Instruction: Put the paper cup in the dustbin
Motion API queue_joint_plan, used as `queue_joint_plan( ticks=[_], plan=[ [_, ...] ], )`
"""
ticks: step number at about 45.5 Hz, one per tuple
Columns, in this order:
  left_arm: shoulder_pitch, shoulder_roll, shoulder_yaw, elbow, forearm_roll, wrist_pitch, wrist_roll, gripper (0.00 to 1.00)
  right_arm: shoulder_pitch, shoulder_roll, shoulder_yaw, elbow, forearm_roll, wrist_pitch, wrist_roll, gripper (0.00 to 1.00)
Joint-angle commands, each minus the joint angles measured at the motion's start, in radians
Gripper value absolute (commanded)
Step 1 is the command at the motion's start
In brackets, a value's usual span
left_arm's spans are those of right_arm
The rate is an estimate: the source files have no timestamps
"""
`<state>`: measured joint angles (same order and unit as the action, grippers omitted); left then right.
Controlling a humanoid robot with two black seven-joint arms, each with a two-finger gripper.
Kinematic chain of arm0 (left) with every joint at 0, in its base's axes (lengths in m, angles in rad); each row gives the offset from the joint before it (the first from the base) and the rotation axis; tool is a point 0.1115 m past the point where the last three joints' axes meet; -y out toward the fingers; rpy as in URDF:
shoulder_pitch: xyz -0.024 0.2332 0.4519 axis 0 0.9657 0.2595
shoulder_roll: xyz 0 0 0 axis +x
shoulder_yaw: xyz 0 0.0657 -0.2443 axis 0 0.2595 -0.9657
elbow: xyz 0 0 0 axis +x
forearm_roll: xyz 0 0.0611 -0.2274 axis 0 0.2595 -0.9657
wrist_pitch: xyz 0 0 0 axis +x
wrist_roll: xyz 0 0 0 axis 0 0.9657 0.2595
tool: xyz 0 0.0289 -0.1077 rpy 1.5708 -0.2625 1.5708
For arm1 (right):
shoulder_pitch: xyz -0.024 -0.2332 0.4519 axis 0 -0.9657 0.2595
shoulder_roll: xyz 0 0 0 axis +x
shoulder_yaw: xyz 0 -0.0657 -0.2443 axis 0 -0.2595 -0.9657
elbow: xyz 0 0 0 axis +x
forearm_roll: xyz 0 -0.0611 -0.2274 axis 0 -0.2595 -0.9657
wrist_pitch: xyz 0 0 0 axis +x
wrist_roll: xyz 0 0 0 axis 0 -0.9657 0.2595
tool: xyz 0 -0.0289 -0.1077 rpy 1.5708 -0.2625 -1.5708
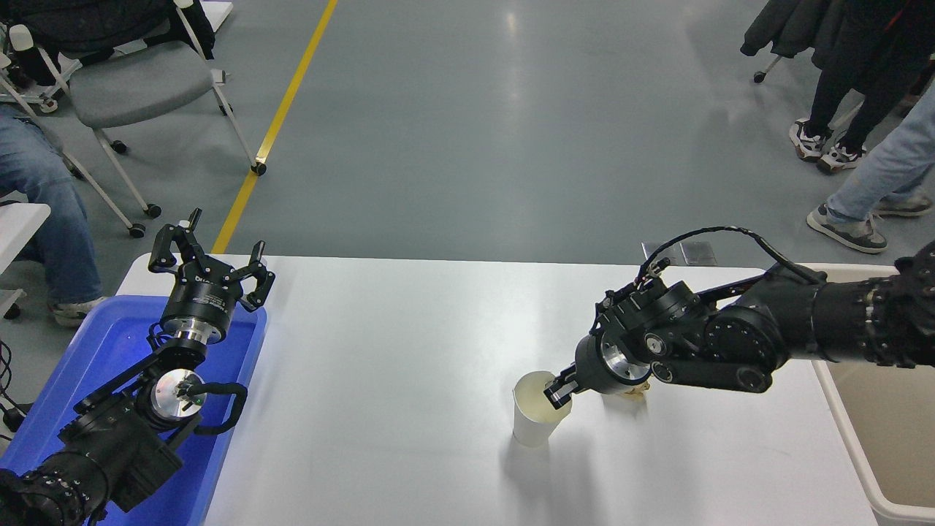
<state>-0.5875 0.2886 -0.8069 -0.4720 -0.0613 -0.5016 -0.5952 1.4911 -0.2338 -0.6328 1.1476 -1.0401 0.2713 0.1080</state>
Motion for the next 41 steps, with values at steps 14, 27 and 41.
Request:
queue_joint_plan(
  ticks=[14, 27, 41],
  plan=[
    [0.0, 0.0, 0.0, 0.0, 0.0, 0.0, 0.0, 1.0, 0.349, -0.271, -0.005, 0.277, 0.072, 0.109, 0.013, 0.0],
    [0.0, 0.0, 0.0, 0.0, 0.0, 0.0, 0.0, 1.0, 0.462, -0.292, -0.002, 0.317, 0.117, 0.137, 0.021, 0.0],
    [0.0, 0.0, 0.0, 0.0, 0.0, 0.0, 0.0, 1.0, 0.443, -0.378, -0.002, 0.294, 0.112, 0.131, 0.022, 0.0]
  ],
)
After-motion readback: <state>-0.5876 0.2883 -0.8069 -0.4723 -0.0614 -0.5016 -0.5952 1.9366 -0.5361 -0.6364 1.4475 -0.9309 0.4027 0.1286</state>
